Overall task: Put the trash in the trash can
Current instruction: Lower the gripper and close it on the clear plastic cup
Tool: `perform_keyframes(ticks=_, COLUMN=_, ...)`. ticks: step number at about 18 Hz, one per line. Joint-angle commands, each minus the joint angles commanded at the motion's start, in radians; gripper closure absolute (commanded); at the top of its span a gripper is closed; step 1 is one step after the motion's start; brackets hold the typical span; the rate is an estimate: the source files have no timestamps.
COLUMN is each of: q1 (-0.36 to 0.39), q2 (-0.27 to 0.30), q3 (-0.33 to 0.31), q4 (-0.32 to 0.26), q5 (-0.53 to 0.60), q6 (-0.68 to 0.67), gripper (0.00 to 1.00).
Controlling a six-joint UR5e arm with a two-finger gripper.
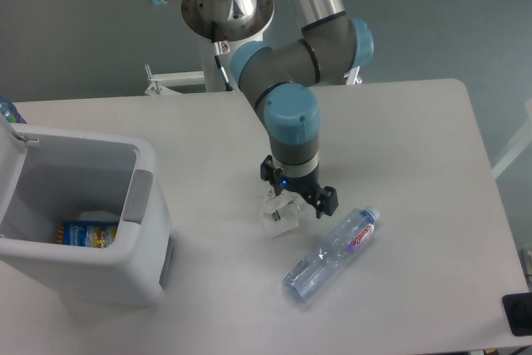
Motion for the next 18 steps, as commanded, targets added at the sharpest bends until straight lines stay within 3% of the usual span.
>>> perform_keyframes(ticks=1, q1=-0.006, q2=-0.003, q3=-0.005, q4=-0.002, q5=0.003, q6=0.000, gripper=0.02)
perform_keyframes(ticks=3, q1=-0.008, q2=-0.009, q3=-0.006, q4=-0.006, q5=0.003, q6=0.002, gripper=0.29)
perform_keyframes(ticks=6, q1=-0.009, q2=-0.028, q3=-0.006, q4=-0.011, q5=0.005, q6=-0.006, gripper=0.50)
perform_keyframes(ticks=9, q1=-0.011, q2=-0.028, q3=-0.006, q4=-0.020, q5=0.003, q6=-0.009, gripper=0.95)
perform_keyframes(ticks=10, q1=-0.011, q2=-0.028, q3=-0.005, q4=-0.023, q5=0.005, q6=-0.009, gripper=1.00)
perform_keyframes(ticks=14, q1=-0.009, q2=-0.019, q3=0.001, q4=-0.031, q5=-0.002, q6=-0.009, gripper=1.00)
perform_keyframes(ticks=18, q1=-0.008, q2=0.026, q3=0.018, q4=-0.078, q5=-0.009, q6=-0.056, gripper=1.00)
